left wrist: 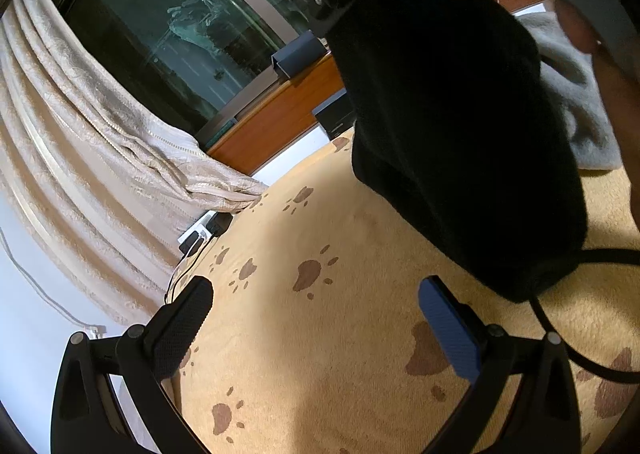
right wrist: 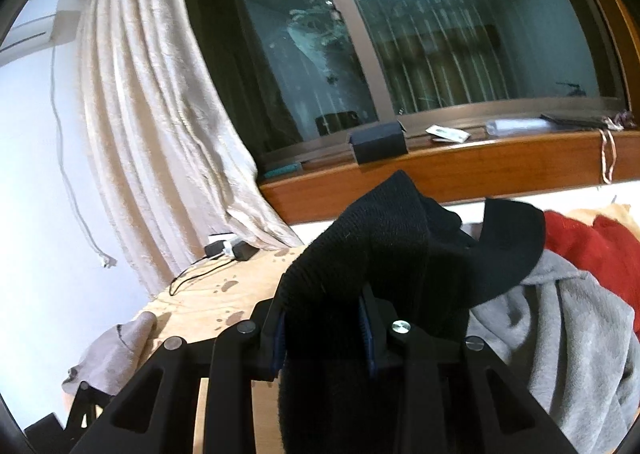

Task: Fold clothes
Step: 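Move the held black garment toward the left tool and lower it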

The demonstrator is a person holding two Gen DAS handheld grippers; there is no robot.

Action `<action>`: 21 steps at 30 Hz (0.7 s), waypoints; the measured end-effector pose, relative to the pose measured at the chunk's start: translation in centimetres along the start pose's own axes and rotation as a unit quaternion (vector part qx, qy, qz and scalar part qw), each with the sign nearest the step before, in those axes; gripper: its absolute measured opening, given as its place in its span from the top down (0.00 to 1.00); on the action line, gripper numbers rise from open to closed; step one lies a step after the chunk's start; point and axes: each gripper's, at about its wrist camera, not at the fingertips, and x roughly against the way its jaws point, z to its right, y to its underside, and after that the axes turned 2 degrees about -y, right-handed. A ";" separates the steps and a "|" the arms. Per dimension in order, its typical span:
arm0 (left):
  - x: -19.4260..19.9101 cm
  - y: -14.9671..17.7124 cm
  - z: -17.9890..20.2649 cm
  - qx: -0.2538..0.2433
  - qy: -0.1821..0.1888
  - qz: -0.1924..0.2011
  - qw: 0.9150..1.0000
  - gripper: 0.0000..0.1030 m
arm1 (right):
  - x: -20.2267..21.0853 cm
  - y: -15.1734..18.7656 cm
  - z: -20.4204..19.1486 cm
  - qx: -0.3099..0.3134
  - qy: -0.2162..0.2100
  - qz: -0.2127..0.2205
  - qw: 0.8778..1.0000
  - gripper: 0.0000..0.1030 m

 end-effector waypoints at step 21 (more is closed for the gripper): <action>0.1 2.6 -4.6 0.074 -0.008 -0.039 0.996 0.00 | 2.7 2.0 -7.3 0.110 -0.058 0.015 0.992 0.70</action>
